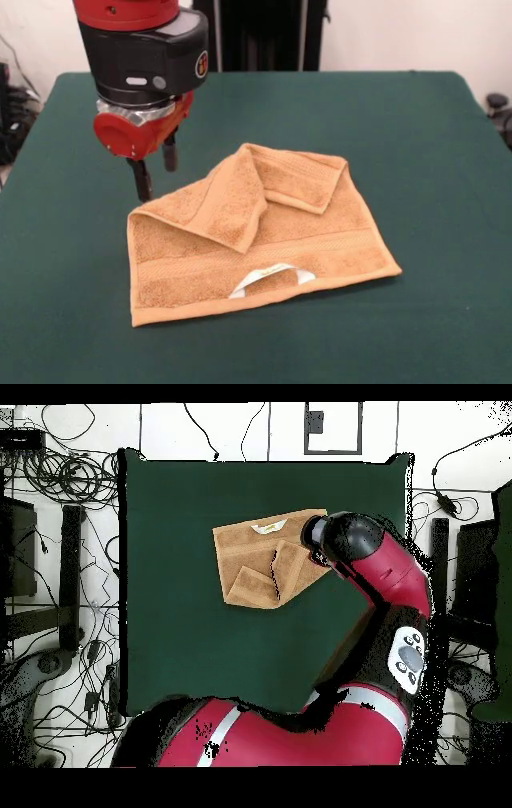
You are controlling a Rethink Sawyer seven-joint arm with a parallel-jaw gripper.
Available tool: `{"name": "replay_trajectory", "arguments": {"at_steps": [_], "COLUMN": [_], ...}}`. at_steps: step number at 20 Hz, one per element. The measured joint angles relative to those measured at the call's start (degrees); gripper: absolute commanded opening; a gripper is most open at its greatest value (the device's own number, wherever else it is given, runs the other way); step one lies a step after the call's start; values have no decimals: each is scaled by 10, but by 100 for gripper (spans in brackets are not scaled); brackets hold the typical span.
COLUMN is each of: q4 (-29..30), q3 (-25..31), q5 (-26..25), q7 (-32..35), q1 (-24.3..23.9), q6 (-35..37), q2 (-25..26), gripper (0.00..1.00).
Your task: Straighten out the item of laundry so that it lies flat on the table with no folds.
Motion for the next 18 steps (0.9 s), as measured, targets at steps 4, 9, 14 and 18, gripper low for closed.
{"name": "replay_trajectory", "arguments": {"at_steps": [4, 9, 14, 18], "q4": [-19, -48, -85, -93], "q3": [8, 19, 38, 55], "q5": [-74, -139, -183, -196], "q7": [-10, -32, -47, -47], "q1": [-21, -56, -102, -122], "q6": [5, 8, 8, 8], "q2": [-12, -22, -22, -23], "gripper": [100, 100, 100, 100]}}
